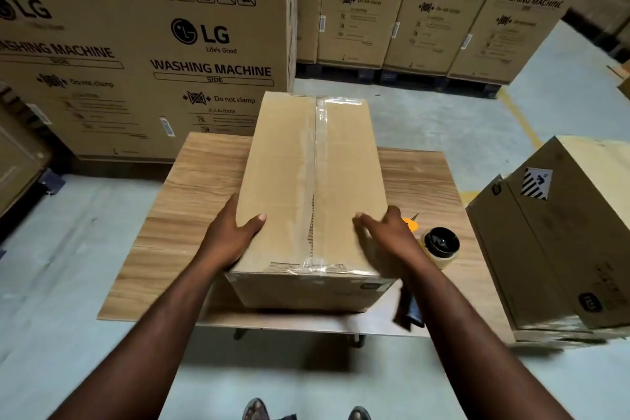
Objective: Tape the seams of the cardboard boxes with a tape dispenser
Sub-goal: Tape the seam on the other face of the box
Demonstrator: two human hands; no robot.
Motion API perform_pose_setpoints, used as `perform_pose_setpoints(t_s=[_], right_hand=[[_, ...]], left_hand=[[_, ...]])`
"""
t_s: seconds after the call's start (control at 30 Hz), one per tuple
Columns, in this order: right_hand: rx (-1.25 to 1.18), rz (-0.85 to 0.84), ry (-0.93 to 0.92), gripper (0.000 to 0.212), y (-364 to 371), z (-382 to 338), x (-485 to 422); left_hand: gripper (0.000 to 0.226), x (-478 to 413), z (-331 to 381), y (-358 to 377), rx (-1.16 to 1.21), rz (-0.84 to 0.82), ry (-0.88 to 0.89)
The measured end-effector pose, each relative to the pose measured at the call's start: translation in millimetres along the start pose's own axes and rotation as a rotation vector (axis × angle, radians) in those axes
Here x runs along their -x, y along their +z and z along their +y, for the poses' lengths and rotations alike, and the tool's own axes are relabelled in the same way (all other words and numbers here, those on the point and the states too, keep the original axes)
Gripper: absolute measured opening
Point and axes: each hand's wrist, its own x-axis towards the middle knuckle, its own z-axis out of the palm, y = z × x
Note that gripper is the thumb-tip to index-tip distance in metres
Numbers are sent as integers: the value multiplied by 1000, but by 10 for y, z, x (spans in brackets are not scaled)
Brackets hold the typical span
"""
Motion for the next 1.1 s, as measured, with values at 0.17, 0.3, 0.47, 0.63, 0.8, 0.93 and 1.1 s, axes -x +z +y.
perform_pose_setpoints(t_s=[0.17, 0.3, 0.47, 0.63, 0.8, 0.93, 1.1], right_hand=[[112, -65, -90, 78, -69, -421, -425], [-78, -105, -116, 67, -90, -366, -609], [-246, -150, -136, 49, -108, -346, -669], [-258, -154, -119, 41, -307, -374, -575], [-286, -226, -124, 33, -809, -615, -343], [-271, -245, -145, 37, -1271, -739, -179], [-240, -261, -174, 35, -1906, -733, 18]], left_hand=[[67, -534, 204, -22, 115, -119, 13], [49, -768, 185, -10, 392, -191, -97], [37, -763, 269, 55, 522, -198, -156], [35, -568, 510, 58, 477, -192, -128], [30, -256, 1083, 44, 364, -159, -60], [13, 66, 1554, 156, 311, -80, -13], [21, 553, 1951, 409, 283, -56, -11]])
